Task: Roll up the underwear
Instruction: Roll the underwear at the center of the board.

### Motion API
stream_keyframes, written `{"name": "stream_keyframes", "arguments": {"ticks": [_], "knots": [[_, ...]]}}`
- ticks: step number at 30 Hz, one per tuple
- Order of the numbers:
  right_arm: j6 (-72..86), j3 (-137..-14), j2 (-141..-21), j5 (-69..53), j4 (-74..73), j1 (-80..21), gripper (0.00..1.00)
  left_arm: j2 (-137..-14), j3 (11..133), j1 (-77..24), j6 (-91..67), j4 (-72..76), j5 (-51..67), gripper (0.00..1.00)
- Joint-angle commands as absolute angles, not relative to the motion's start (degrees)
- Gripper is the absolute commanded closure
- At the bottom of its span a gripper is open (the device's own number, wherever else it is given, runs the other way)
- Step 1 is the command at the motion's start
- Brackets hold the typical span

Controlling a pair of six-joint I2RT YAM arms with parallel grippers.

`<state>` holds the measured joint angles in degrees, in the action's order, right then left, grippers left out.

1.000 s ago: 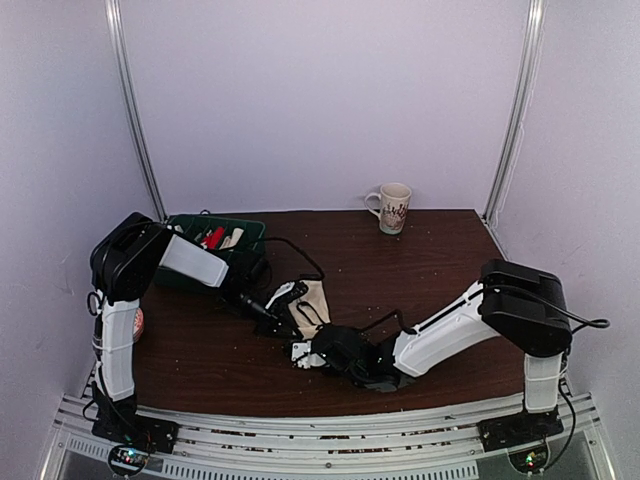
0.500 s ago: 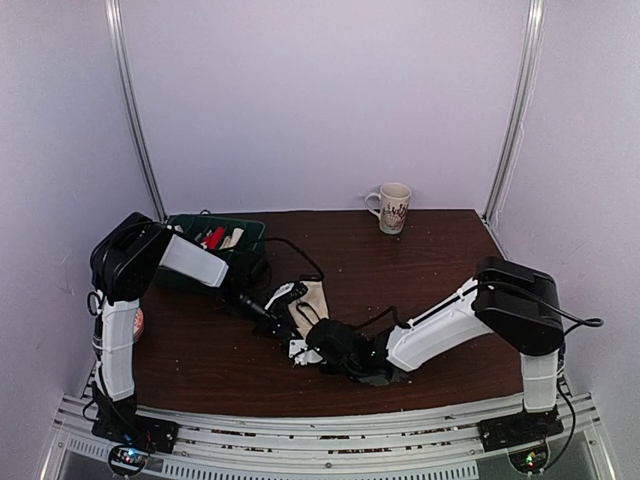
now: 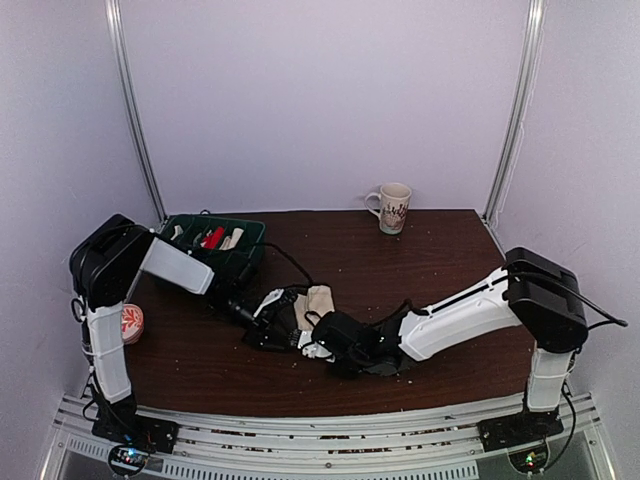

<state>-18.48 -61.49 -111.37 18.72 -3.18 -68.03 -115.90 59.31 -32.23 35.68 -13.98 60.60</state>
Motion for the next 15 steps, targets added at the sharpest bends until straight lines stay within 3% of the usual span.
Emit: {"name": "stream_keyframes", "arguments": {"ticks": [1, 7, 15], "knots": [[-7.6, -57.97, -106.12, 10.52, -8.84, -68.16, 0.99, -108.7, 54.81, -31.82, 37.37, -6.44, 58.69, 0.5], [-2.24, -62.12, -107.52, 1.12, -15.85, -68.38, 0.99, -104.53, 49.6, -31.94, 37.43, 0.34, 57.68, 0.41], [-0.78, -79.16, -117.93, -9.92, -30.6, -67.78, 0.97, -100.02, 45.26, -32.76, 41.39, 3.55, 57.48, 0.42]]}}
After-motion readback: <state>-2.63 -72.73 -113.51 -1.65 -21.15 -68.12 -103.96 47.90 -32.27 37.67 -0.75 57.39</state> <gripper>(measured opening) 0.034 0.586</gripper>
